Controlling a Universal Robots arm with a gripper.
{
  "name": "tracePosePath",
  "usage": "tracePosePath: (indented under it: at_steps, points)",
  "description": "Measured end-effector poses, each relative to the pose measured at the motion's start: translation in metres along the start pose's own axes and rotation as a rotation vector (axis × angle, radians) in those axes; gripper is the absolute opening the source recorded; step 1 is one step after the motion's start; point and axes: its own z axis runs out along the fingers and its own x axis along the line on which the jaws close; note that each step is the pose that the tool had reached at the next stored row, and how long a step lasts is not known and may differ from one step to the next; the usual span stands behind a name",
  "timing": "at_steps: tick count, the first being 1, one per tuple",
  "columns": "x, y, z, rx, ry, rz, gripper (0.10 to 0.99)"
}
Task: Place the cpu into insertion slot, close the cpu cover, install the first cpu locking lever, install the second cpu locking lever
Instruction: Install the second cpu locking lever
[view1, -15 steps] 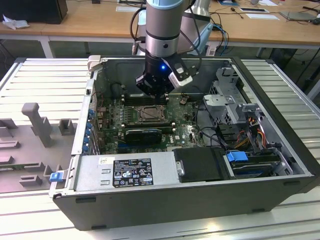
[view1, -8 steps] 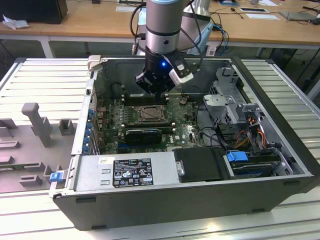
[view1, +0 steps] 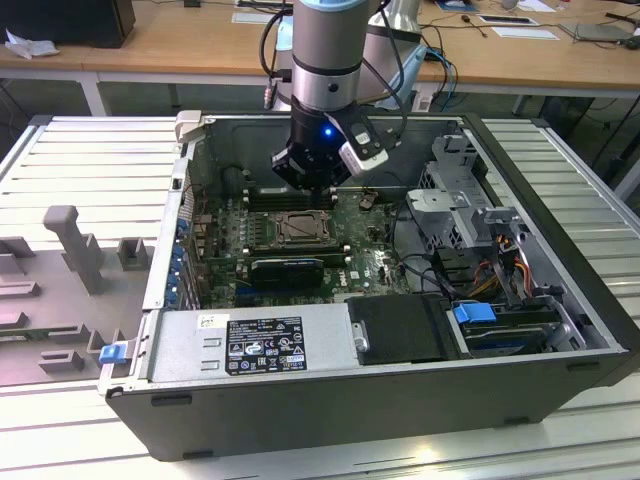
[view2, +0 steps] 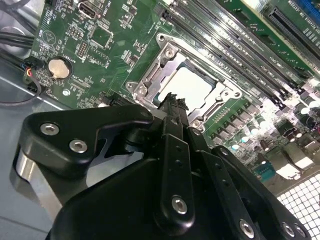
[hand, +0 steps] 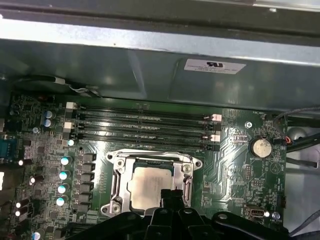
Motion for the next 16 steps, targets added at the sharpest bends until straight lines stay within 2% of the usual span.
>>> tracePosePath:
  at_steps: [6, 10, 13, 16]
  points:
    - [0.0006, -0.0066, -0.0019, 0.0, -0.0002, 0.0, 0.106]
    - [0.0014, -0.013, 0.0009, 0.0, -0.0001, 0.0, 0.106]
    - [0.0021, -0.0183, 0.0022, -0.009, -0.0009, 0.001, 0.106]
    - [0.0023, -0.0194, 0.0036, -0.01, -0.001, 0.001, 0.106]
